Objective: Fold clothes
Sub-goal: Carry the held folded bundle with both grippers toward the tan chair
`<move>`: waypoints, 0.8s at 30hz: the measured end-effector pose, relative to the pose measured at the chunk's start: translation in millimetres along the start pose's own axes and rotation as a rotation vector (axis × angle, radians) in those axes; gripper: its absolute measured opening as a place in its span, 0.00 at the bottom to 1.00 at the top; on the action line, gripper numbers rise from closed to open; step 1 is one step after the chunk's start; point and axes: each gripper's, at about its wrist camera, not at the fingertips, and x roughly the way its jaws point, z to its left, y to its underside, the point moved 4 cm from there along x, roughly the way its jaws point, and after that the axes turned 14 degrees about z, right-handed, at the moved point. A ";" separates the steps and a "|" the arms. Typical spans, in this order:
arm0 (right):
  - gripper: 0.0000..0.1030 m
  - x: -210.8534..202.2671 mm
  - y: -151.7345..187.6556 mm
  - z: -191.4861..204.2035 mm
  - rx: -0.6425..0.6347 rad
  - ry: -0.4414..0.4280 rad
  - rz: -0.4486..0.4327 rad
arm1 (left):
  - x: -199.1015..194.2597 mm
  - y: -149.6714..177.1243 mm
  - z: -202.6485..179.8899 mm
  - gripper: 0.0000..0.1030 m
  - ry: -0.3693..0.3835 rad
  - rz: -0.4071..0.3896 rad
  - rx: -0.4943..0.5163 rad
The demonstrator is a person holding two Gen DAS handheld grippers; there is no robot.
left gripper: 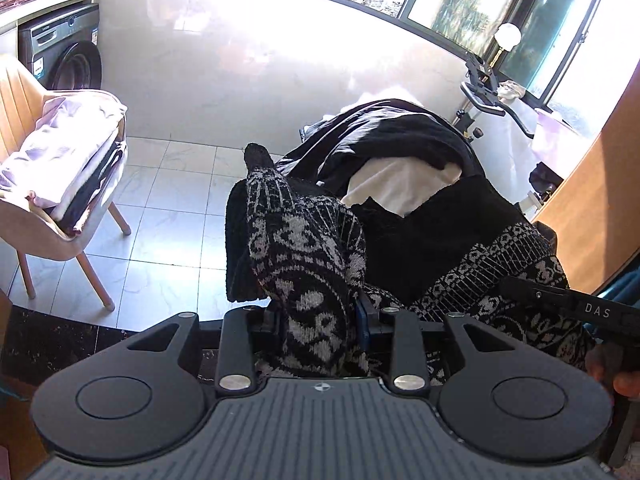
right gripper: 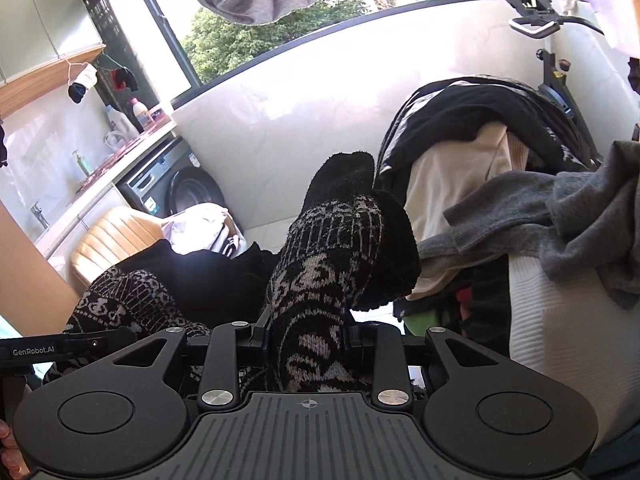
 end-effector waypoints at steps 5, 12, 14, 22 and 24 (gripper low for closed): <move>0.26 73.8 -58.8 2.1 -0.018 -0.065 0.047 | 29.3 -57.1 38.5 0.32 -0.057 0.001 -0.067; 0.26 165.6 -186.9 7.6 -0.107 -0.172 0.104 | 64.8 -154.5 72.9 0.32 -0.123 -0.020 -0.203; 0.26 184.8 -223.2 12.5 -0.158 -0.194 0.113 | 73.7 -177.6 80.1 0.32 -0.134 -0.047 -0.232; 0.26 274.8 -352.5 54.5 -0.327 -0.236 0.169 | 100.1 -236.0 146.9 0.32 -0.155 -0.102 -0.415; 0.26 304.6 -376.4 72.1 -0.374 -0.243 0.188 | 105.6 -247.9 171.7 0.32 -0.159 -0.118 -0.461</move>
